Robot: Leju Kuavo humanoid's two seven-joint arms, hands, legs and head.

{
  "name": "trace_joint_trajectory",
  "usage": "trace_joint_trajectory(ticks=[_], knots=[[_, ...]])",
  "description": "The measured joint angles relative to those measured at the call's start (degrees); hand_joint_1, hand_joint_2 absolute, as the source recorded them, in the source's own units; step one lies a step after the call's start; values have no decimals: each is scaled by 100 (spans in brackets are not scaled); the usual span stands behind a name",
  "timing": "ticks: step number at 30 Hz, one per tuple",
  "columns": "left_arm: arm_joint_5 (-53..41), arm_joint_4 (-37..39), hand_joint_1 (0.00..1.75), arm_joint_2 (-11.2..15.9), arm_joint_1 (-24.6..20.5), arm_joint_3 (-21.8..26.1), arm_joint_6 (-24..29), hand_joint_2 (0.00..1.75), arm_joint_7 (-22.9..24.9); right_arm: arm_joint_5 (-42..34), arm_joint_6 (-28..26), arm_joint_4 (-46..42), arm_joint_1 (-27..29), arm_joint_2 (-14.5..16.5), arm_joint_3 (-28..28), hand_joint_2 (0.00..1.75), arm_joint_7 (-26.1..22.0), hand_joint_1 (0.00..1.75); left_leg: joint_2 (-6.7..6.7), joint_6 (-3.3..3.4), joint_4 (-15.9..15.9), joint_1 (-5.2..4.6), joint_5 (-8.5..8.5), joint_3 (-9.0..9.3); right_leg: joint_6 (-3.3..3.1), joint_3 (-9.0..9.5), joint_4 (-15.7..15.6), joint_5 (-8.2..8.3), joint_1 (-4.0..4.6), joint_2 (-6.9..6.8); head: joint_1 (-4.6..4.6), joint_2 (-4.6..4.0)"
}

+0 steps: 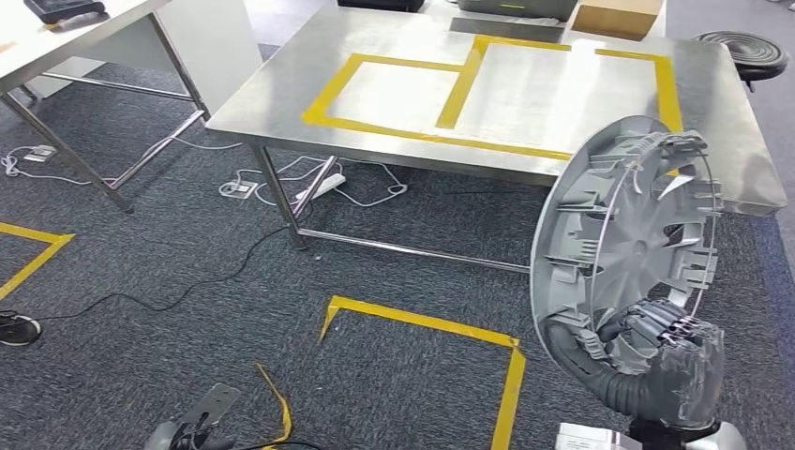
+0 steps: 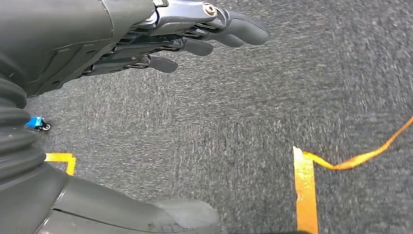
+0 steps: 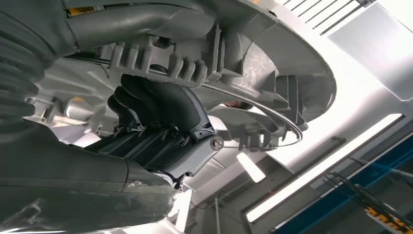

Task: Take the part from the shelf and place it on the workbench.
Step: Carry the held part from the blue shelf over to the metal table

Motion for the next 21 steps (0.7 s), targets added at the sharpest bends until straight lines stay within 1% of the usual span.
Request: trace_joint_trajectory(ticks=[1,3,4,5,6,7,8,9,10,11,12,14,15,16,17,18,19,20,21], knots=[[0,0,0,1,-2,0,-13,175,-2,36,-25,3,-1,2,8,175,-13,175,3,28,-8,12,7,4,24,-118,254,-150,-5,-18,9,0],[0,0,0,1,4,-1,-57,175,-12,83,-58,12,-4,13,28,175,-35,175,5,54,-7,9,4,2,60,-474,1038,-527,-13,-38,32,0],[0,0,0,0,9,-1,-75,175,-17,93,-68,19,-3,19,38,175,-41,175,7,57,-6,7,3,2,70,-630,1370,-644,-16,-38,30,0],[-1,0,0,3,12,-1,-86,175,-20,96,-75,27,-3,28,46,175,-51,175,9,58,-5,6,2,5,75,-699,1519,-656,-16,-39,32,0],[-2,0,0,6,13,-1,-91,175,-21,98,-83,36,-3,37,52,175,-62,175,9,56,-4,7,0,11,75,-652,1429,-552,-18,-42,30,0],[-5,0,0,8,13,-1,-93,175,-23,105,-87,44,-3,49,56,175,-77,175,8,50,-3,8,-4,21,70,-491,1117,-364,-20,-50,31,0],[-9,0,0,10,13,-1,-98,175,-26,117,-90,51,-8,62,60,175,-96,175,7,38,-2,8,-10,32,64,-272,688,-173,-23,-69,33,0],[-13,0,0,11,12,-1,-107,175,-31,134,-91,54,-16,76,66,175,-115,175,5,15,8,-6,-19,33,51,-57,291,-40,-19,-85,33,0],[-16,0,0,12,12,-1,-116,175,-35,153,-92,55,-27,95,71,175,-136,175,5,-14,15,-18,-20,29,31,89,16,33,-15,-95,27,0],[-19,0,0,14,12,-1,-127,175,-42,168,-93,55,-36,112,75,175,-153,175,5,-47,16,-29,-15,22,5,153,-110,43,-5,-97,22,0],[-24,0,0,14,12,-1,-136,175,-46,177,-94,56,-40,126,78,175,-166,175,7,-79,15,-34,-4,14,-27,162,-126,37,9,-85,18,0],[-39,0,0,15,12,-1,-145,175,-55,167,-95,56,-44,144,79,175,-178,175,10,-139,19,-17,-12,11,-101,146,-131,60,9,-67,19,0],[-46,0,0,14,10,-1,-145,175,-58,158,-97,56,-48,150,79,175,-179,175,9,-170,104,-12,-81,-25,-141,148,-140,69,0,-65,11,0],[-50,0,0,15,10,-1,-144,175,-60,150,-98,56,-53,156,78,175,-178,175,7,-201,309,-8,-216,-114,-179,150,-150,78,-12,-65,2,0],[-52,0,0,14,11,-2,-144,175,-62,146,-100,56,-56,162,78,175,-178,175,5,-226,634,-4,-400,-260,-204,148,-152,81,-20,-65,-7,0],[-52,0,0,13,14,-2,-144,175,-63,143,-102,58,-57,164,77,175,-178,175,4,-241,1037,-2,-595,-445,-222,144,-152,81,-20,-65,-17,0],[-52,0,0,13,19,-3,-144,175,-63,140,-102,62,-56,166,77,175,-178,175,4,-251,1404,1,-735,-617,-229,141,-152,81,-20,-61,-16,0],[-53,0,0,13,24,-3,-144,175,-63,135,-102,66,-56,166,77,175,-178,175,4,-253,1617,1,-773,-720,-231,141,-151,81,-19,-54,-17,0],[-53,0,0,15,27,-3,-144,175,-63,124,-102,71,-56,167,77,175,-178,175,4,-247,1612,1,-696,-722,-232,143,-151,81,-18,-45,-17,0]])
